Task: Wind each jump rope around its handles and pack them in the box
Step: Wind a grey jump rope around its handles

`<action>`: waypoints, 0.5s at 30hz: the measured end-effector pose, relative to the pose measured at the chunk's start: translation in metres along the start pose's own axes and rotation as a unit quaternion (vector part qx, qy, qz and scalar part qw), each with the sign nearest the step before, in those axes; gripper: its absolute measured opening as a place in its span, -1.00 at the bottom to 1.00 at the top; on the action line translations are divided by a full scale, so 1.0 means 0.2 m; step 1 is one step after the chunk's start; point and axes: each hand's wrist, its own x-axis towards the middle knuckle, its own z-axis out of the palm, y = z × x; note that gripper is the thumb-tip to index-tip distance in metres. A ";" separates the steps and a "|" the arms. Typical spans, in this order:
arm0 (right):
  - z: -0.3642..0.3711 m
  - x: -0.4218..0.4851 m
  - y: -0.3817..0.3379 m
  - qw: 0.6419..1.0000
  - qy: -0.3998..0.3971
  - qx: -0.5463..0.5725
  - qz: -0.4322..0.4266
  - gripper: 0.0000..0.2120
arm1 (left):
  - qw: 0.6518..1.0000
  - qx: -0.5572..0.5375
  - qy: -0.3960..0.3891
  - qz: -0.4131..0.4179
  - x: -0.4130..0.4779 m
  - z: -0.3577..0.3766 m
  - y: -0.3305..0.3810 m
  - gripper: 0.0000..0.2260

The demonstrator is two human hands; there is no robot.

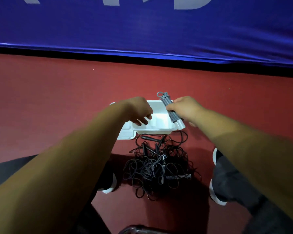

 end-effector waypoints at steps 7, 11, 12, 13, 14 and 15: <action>0.22 0.41 0.11 0.997 0.012 -0.043 0.065 -0.72 | 0.991 0.076 0.046 -0.102 0.46 -0.03 -0.28 -0.78; 0.36 0.61 0.21 0.994 0.012 -0.040 0.097 -0.73 | 0.982 0.096 0.093 -0.131 0.69 0.03 -0.52 -0.77; 0.40 0.65 0.23 0.994 0.006 -0.027 0.103 -0.75 | 0.982 0.099 0.104 -0.122 0.72 0.05 -0.56 -0.79; 0.43 0.67 0.24 0.994 -0.001 -0.009 0.109 -0.76 | 0.982 0.103 0.121 -0.105 0.73 0.06 -0.58 -0.82; 0.47 0.71 0.25 0.993 -0.008 0.010 0.115 -0.76 | 0.980 0.103 0.137 -0.099 0.75 0.08 -0.61 -0.82; 0.51 0.75 0.26 0.992 -0.012 0.019 0.121 -0.75 | 0.978 0.097 0.159 -0.099 0.79 0.09 -0.65 -0.83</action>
